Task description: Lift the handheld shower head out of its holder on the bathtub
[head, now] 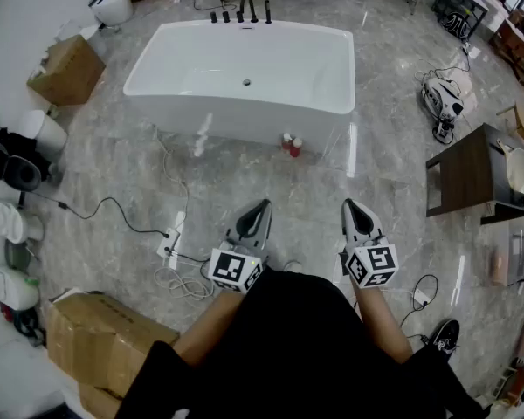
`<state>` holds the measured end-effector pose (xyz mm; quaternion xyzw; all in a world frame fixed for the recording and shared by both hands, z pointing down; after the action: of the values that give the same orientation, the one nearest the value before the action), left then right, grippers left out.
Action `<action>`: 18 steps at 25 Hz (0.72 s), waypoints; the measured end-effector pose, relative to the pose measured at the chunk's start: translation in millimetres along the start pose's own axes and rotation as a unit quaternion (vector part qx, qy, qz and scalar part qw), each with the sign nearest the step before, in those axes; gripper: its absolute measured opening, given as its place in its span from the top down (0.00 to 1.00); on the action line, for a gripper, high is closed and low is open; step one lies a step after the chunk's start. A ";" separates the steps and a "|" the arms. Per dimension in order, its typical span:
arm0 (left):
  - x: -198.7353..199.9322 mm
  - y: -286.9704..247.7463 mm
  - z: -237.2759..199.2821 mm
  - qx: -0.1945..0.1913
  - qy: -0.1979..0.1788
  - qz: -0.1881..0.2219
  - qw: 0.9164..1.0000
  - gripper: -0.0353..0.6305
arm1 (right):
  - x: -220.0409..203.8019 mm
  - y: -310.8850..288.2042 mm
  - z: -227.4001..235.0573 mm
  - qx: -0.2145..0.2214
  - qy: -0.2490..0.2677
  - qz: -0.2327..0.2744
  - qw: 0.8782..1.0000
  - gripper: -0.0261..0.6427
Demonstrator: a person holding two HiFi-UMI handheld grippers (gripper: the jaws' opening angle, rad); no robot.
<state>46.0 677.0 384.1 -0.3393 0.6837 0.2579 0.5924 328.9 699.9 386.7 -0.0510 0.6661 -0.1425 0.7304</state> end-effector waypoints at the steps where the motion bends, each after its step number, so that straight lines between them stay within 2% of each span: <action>1: 0.7 -0.4 -0.8 -0.001 -0.003 0.000 1.000 0.94 | -0.3 -1.2 0.2 0.000 0.000 0.000 1.000 0.97; 18: 6.6 -4.0 -7.9 -0.004 -0.008 0.010 1.000 0.94 | -0.5 -2.0 9.1 0.011 -0.014 0.010 1.000 0.96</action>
<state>43.6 667.4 379.1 -0.3328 0.6813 0.2693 0.5938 337.6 697.0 388.7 -0.0382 0.6544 -0.1417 0.7417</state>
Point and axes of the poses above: the fingertips, and each gripper's own axes: y backward along the fingers, z to its right, x out of its top, the point moved 10 cm from there along y, backward along the fingers, and after that the axes turned 11 degrees about -x, right-handed, at the moved point
